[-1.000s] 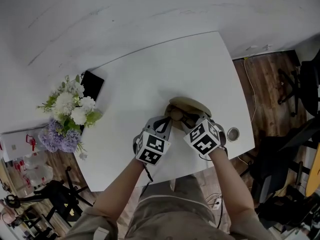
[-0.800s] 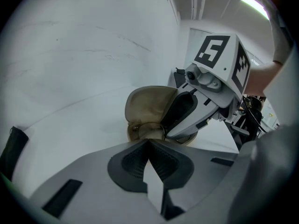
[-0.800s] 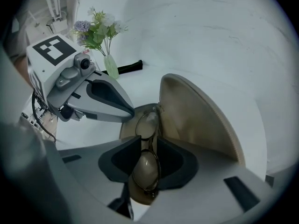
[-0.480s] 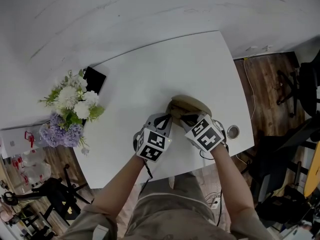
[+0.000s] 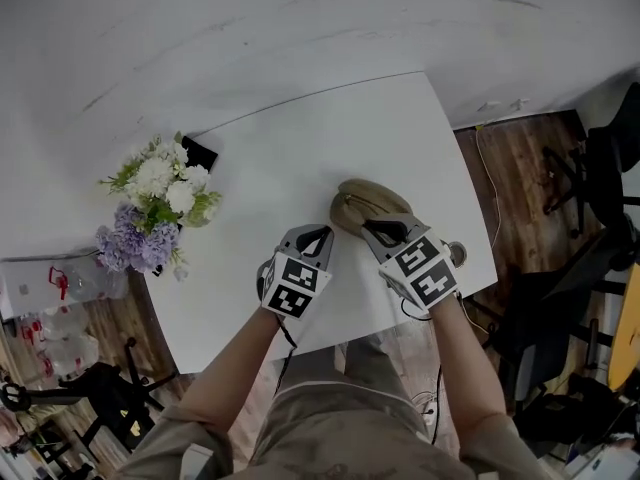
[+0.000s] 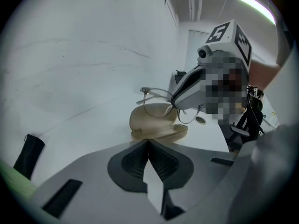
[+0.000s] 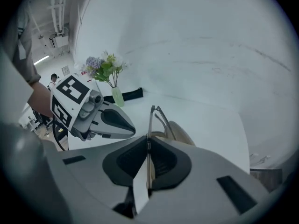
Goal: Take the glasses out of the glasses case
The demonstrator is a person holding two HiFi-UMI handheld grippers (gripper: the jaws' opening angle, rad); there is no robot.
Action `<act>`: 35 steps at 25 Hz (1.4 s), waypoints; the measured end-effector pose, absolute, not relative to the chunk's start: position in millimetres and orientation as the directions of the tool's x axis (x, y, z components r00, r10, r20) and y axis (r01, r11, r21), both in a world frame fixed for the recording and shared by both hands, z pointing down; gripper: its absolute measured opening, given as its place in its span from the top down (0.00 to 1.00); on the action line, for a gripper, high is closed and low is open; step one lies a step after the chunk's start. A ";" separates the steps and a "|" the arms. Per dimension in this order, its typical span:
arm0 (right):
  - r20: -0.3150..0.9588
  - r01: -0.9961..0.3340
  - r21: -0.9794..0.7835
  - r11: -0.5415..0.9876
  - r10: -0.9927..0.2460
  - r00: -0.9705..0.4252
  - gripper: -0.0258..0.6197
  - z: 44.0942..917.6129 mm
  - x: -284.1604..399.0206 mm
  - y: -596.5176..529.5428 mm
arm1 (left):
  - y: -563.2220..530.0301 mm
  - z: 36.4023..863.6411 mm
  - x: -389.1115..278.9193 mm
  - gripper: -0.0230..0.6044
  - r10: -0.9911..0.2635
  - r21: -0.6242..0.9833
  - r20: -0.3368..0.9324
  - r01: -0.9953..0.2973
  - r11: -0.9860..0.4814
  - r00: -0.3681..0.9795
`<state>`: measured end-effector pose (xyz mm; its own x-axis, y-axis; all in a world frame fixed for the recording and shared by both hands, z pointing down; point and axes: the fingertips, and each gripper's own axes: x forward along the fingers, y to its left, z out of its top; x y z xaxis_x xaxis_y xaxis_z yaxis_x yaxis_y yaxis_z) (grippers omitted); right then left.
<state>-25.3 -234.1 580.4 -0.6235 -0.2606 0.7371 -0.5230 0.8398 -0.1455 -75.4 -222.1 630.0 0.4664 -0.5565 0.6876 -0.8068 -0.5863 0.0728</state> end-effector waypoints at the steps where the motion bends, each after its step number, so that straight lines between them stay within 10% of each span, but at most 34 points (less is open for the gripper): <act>1: 0.723 -0.527 -0.134 0.839 -0.281 -0.631 0.89 569.2 -24.2 -235.0 | -221.7 623.9 -75.8 0.94 -0.561 0.070 0.684 -0.807 -0.586 0.467; 35: -0.068 -0.726 0.150 0.671 -0.726 -0.684 0.89 183.7 108.3 -159.8 | -198.4 224.5 -26.6 0.94 -0.818 -0.258 0.051 -0.783 -0.565 0.573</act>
